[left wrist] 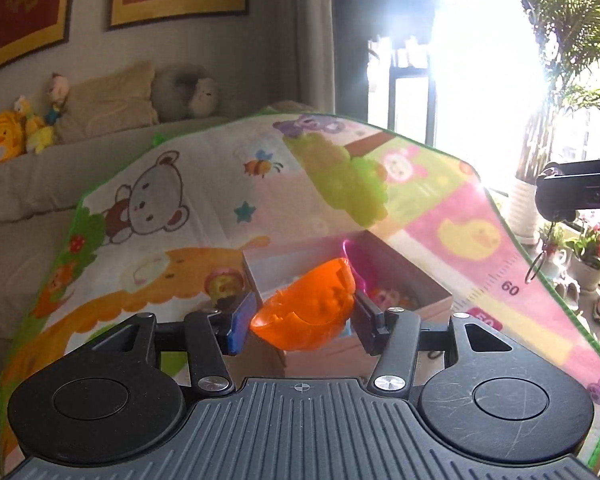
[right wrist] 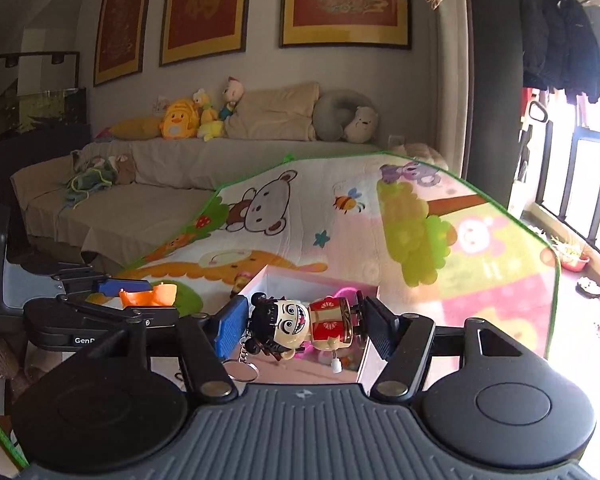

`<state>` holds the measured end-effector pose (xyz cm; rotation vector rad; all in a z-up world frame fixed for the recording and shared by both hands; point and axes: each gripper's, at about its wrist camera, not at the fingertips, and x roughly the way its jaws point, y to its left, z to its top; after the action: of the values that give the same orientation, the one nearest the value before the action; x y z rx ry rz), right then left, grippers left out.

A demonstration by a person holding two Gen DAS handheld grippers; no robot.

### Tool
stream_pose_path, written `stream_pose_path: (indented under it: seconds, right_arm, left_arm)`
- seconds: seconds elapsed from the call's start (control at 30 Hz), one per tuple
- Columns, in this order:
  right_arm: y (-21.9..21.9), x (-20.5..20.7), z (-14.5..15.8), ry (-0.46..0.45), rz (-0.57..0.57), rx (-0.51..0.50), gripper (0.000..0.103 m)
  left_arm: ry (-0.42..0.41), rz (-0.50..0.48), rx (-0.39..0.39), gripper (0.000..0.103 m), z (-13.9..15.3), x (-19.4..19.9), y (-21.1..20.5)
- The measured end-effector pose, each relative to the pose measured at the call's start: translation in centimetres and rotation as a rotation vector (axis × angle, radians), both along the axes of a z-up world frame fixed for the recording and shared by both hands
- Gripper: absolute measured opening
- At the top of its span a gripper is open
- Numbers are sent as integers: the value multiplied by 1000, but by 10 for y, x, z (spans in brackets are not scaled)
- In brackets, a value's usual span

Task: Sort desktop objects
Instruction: 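Lower the figure keychain into the pink box and open the right tool, then grasp the yellow cup toy with pink base with the right tool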

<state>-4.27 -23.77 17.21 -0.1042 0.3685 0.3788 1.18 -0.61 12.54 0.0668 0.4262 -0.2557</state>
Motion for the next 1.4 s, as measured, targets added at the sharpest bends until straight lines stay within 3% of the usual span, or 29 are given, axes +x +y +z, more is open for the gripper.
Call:
stream_pose_path:
  seconds: [0.07,0.17,0.3,0.47,0.67,0.73,0.87,1.0,1.17,1.3,1.4]
  right_arm:
    - [-3,13,11,-26,-23,6,63]
    - [-2,37,25,-28,-39,31,63]
    - [-2,60,29,-5,-71,40,63]
    - [-2,89,18,72,-69,65,63]
    - [21,139,-10,189,-92,65,65]
    - [25,153,-21,237,-108,61,76]
    - [32,161,-31,292,-107,76,76]
    - [53,162,-31,304,-69,49,79]
    - [127,181,-39,280,24,-107,77]
    - [221,215,-70,251,121,-356,66]
    - [273,244,-101,237,134,-555,66]
  left_arm:
    - [1,-10,-46,58,9,26,-8]
    - [51,-54,-122,88,14,68,-20]
    - [77,13,-134,97,0,76,-8]
    - [156,99,-63,97,-40,49,22]
    - [231,97,-15,101,-77,15,37]
    - [232,97,11,101,-86,6,36]
    - [196,115,111,103,-105,-3,31]
    - [197,149,48,103,-115,1,40]
    - [220,172,-88,103,-120,7,61]
    - [251,198,-156,103,-123,8,73]
    - [257,199,-169,103,-123,8,74]
